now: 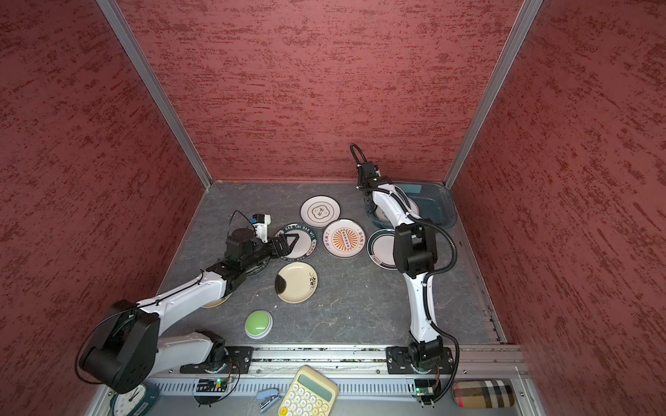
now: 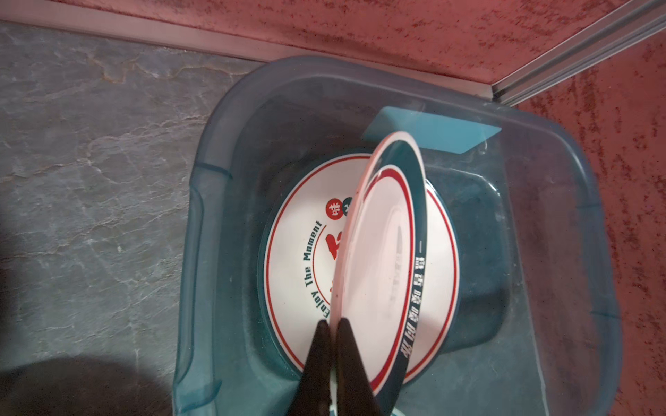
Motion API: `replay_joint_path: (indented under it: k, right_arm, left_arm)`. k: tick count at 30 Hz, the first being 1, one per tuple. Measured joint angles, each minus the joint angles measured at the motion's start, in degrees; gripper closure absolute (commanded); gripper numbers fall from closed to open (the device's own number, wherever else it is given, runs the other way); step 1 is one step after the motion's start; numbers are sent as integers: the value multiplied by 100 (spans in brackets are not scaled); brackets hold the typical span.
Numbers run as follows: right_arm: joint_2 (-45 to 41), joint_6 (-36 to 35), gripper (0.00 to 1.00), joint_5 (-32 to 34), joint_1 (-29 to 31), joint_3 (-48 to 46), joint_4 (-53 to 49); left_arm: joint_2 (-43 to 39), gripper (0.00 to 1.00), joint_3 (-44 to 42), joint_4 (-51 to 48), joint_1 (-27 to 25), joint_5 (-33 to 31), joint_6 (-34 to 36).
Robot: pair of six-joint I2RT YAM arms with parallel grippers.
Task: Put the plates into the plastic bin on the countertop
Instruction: 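Open the right gripper to release the plate into the bin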
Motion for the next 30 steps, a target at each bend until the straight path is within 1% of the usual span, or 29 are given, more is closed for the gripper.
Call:
replay_joint_path:
  k: [6, 10, 11, 14, 19, 21, 23, 28, 30]
  right_arm:
    - [26, 9, 100, -212, -24, 0, -46]
    - [28, 31, 96, -348, -37, 0, -70]
    - [28, 37, 94, -372, -39, 0, -70]
    - [35, 70, 81, -466, -55, 0, -72]
    - [37, 221, 68, -699, -111, 2, -76]
    - [37, 284, 60, -793, -162, 2, -81]
    - [37, 337, 58, -859, -201, 24, -105]
    - [-22, 457, 44, -984, -251, 105, -144]
    - [-133, 533, 43, -1069, -273, 105, -175]
  left_arm:
    - [0, 1, 0, -9, 0, -20, 0]
    - [-4, 0, 0, -55, 0, -35, 11]
    - [-15, 1, 0, -70, 0, -39, 22]
    - [-59, 1, 0, -103, 2, -59, 37]
    - [-74, 1, 0, -125, 4, -68, 44]
    - [-81, 0, 0, -144, 4, -79, 46]
    - [-101, 0, 0, -164, 4, -87, 50]
    - [-149, 0, 0, -166, 4, -107, 92]
    - [-149, 1, 0, -170, 4, -107, 92]
